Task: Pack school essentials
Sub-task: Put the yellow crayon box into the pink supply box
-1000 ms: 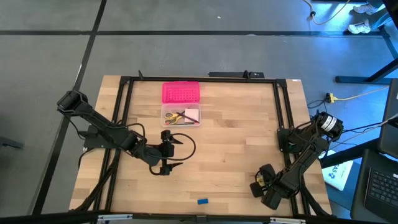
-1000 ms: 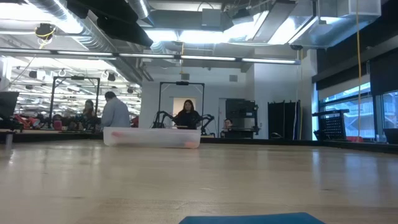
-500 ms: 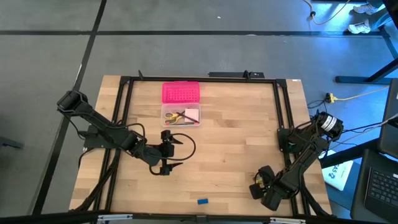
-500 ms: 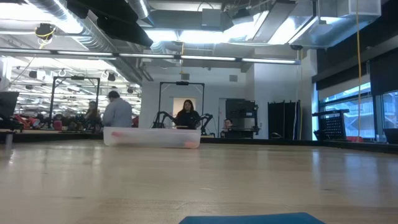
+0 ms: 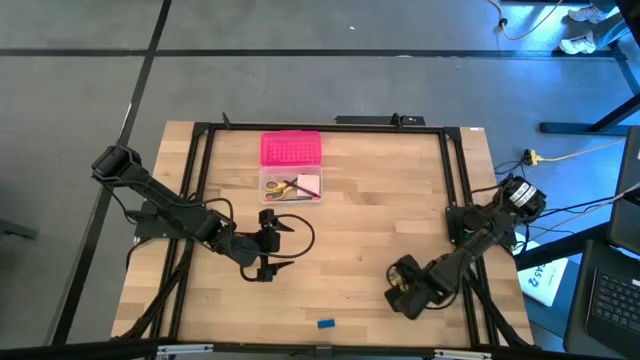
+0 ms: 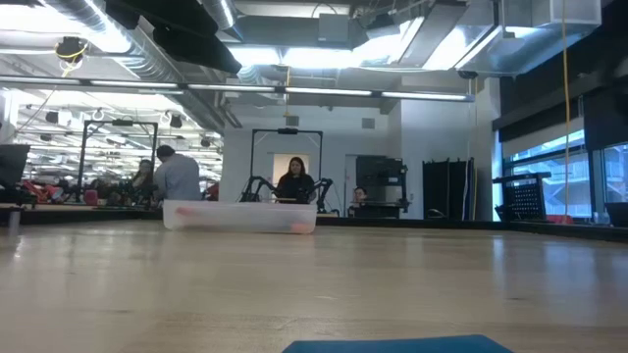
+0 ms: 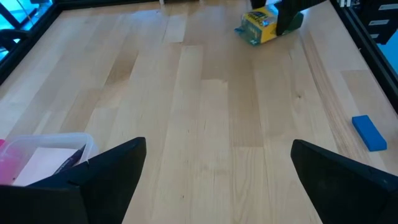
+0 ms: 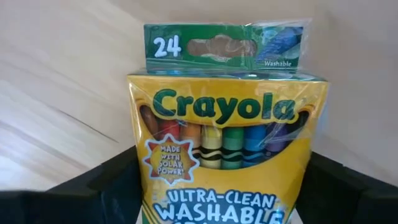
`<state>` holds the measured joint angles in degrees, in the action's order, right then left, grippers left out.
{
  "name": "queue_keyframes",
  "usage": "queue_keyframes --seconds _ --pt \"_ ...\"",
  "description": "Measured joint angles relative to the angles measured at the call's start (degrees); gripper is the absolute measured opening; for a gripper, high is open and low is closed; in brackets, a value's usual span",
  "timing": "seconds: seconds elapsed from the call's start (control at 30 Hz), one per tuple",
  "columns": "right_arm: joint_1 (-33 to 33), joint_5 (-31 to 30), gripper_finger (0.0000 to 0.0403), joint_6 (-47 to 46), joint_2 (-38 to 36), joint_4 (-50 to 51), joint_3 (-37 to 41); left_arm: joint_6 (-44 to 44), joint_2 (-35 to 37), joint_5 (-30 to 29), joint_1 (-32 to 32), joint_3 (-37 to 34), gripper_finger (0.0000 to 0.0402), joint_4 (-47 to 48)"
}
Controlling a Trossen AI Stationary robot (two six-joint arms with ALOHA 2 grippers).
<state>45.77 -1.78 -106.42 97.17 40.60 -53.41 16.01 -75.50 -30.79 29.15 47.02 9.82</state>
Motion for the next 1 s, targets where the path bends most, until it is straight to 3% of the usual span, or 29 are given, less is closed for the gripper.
queue_keyframes --seconds 0.47,1.0 --pt "-14.83 -5.05 0.0330 29.17 0.00 2.58 -7.10 0.00 0.00 -0.02 0.00 0.00 0.0396 0.02" --pt "-36.85 -9.12 0.0330 71.55 -0.02 2.10 -21.54 0.10 0.01 -0.58 -0.32 0.00 0.0396 0.02"
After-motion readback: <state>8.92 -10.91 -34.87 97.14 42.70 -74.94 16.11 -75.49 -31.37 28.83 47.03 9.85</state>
